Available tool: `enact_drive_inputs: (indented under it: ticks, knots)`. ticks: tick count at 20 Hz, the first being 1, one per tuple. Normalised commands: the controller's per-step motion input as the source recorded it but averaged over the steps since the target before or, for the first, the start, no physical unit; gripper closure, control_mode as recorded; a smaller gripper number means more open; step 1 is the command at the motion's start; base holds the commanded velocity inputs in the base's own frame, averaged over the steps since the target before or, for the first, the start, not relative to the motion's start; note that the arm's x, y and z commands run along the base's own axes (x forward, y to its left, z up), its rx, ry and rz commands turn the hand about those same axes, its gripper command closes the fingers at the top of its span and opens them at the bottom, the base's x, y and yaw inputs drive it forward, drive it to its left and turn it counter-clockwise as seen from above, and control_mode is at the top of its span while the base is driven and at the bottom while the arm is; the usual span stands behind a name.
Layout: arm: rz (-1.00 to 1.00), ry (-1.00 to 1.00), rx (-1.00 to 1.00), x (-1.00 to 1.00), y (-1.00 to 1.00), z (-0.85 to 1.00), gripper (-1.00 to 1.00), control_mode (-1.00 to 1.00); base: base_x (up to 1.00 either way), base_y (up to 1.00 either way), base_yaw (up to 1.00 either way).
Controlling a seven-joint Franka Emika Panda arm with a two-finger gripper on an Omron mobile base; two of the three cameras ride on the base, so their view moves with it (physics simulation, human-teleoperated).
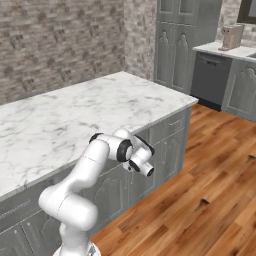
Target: Take a straw from the drawer in front and place it inside the glass cup on the dining counter.
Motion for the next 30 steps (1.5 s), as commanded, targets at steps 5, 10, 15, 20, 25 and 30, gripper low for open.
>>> enact_drive_inputs:
  ticks: [5,10,15,20,25,30]
  knots:
    - [0.00,-0.02,-0.07,0.45,0.00,-0.17,-1.00,-1.00,0.00,0.00,0.00]
    - [0.00,-0.04,-0.04,0.25,0.08,-0.01,1.00,-1.00,0.00,0.00,0.00]
    - [-0.02,0.02,-0.01,0.10,0.13,0.00,1.00,-1.00,0.00,0.00,0.00]
    - [0.00,0.00,0.00,-0.01,-0.13,-0.01,1.00,-1.00,0.00,0.00,0.00]
    - [0.00,0.00,0.00,-0.25,-0.70,-0.03,1.00,-1.00,0.00,0.00,0.00]
    - [0.00,0.00,0.00,-0.55,-0.94,-0.11,1.00,-1.00,0.00,0.00,0.00]
